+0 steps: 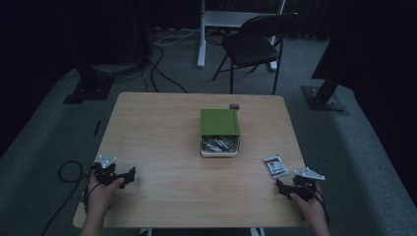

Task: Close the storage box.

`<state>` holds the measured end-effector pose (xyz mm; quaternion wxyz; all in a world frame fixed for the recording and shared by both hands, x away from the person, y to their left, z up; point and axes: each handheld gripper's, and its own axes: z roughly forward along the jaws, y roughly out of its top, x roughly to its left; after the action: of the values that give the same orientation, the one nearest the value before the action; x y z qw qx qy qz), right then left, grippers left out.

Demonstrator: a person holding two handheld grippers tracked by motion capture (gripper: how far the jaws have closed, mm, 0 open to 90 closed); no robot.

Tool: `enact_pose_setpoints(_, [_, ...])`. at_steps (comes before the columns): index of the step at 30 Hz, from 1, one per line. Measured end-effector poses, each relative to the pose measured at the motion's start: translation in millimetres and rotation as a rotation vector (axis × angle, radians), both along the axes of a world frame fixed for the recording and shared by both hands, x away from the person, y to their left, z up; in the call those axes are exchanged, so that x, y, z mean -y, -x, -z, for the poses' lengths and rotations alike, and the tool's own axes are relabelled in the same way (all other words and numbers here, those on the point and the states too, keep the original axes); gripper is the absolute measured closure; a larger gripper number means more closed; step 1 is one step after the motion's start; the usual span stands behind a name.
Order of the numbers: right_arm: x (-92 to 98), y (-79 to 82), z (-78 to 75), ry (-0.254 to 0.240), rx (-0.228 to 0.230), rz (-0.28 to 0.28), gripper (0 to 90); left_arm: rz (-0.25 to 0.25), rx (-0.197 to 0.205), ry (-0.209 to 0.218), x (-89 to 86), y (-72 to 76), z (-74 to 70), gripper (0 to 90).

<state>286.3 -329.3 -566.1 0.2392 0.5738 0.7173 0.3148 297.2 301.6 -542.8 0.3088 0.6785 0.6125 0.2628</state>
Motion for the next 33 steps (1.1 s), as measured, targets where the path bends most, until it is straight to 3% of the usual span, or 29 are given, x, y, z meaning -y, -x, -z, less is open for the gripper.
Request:
enact_pose_setpoints(5, [0.0, 0.0, 0.0, 0.000, 0.000, 0.000, 11.6, -0.039, -0.025, -0.011, -6.3, 5.9, 4.2, 1.6])
enact_pose_setpoints(8, [0.0, 0.0, 0.0, 0.000, 0.000, 0.000, 11.7, -0.069, -0.018, -0.004, -8.1, 10.5, 4.4, 1.6])
enact_pose_setpoints(13, [-0.1, 0.0, 0.0, -0.001, 0.000, 0.001, 11.7, -0.078, -0.025, -0.019, -8.7, 17.3, 5.5, 1.6])
enact_pose_setpoints(15, [0.0, 0.0, 0.0, 0.000, 0.000, 0.000, 11.7, -0.090, -0.023, -0.006, -8.9, 19.3, 6.4, 1.6])
enact_pose_setpoints(22, [-0.1, 0.0, 0.0, 0.000, 0.000, 0.001, 11.7, -0.113, -0.038, -0.044, -13.2, 26.5, 11.6, 1.6])
enact_pose_setpoints(24, [0.0, 0.0, 0.1, 0.000, 0.001, 0.000, 11.6, -0.122, -0.040, -0.033, -15.3, 28.6, 13.5, 1.6])
enact_pose_setpoints(26, [0.0, 0.0, 0.0, -0.001, 0.001, 0.000, 11.7, -0.116, -0.051, -0.058, -16.8, 30.1, 15.3, 1.6])
enact_pose_setpoints(33, [0.0, 0.0, 0.1, 0.000, 0.001, 0.000, 11.7, -0.121, -0.070, -0.042, -18.1, 30.2, 17.2, 1.6])
